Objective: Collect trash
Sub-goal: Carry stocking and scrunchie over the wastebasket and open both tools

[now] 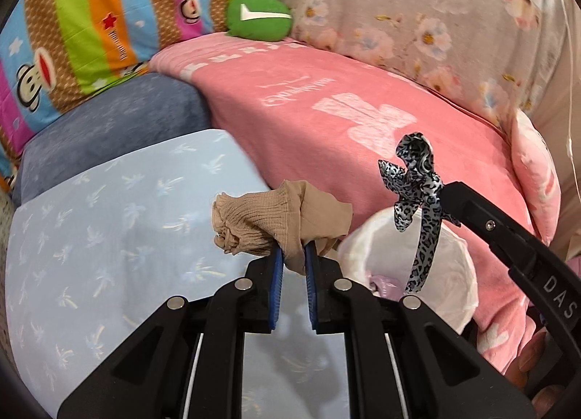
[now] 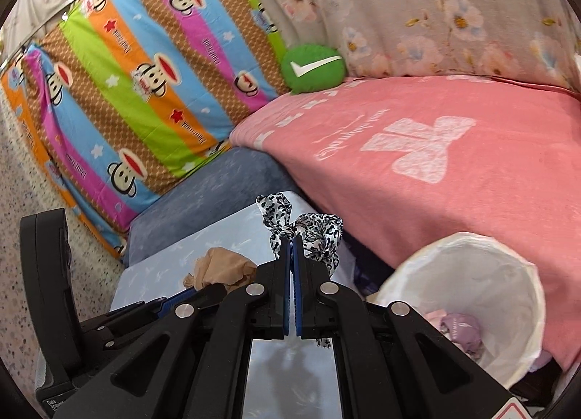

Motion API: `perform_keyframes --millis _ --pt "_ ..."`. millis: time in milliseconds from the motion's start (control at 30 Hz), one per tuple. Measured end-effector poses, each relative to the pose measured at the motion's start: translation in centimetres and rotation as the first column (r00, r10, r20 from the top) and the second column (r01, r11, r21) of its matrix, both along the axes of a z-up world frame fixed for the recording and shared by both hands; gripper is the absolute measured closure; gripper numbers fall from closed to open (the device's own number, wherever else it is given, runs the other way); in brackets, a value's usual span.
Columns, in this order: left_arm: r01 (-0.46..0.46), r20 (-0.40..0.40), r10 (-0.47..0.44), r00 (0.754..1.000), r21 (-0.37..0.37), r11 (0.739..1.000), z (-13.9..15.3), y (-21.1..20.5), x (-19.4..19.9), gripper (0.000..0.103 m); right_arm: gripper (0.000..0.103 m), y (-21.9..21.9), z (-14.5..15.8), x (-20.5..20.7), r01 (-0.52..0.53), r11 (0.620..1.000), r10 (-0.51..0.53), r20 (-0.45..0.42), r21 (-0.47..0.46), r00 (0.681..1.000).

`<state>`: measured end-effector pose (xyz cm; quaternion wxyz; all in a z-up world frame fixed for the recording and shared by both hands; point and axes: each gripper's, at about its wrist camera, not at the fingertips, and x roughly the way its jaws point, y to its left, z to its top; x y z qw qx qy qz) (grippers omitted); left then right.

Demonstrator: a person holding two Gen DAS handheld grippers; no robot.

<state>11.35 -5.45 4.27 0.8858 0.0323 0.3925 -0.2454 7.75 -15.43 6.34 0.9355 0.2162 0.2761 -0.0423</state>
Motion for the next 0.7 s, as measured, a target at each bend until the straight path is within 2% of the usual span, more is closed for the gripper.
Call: perform_keyframes --millis 333,700 --pt "0.118 0.004 -0.118 0.993 0.038 0.992 0.0 -6.4 -2.5 0.091 0.100 -7.3 -0.5 -4.9 0.116 0.992 -0.117 0.006 0.047 0.993" --pt "0.195 -0.003 -0.195 0.981 0.070 0.978 -0.8 -10.6 -4.4 0.090 0.100 -12.0 -2.0 -7.9 0.182 0.980 -0.182 -0.001 0.079 0.983"
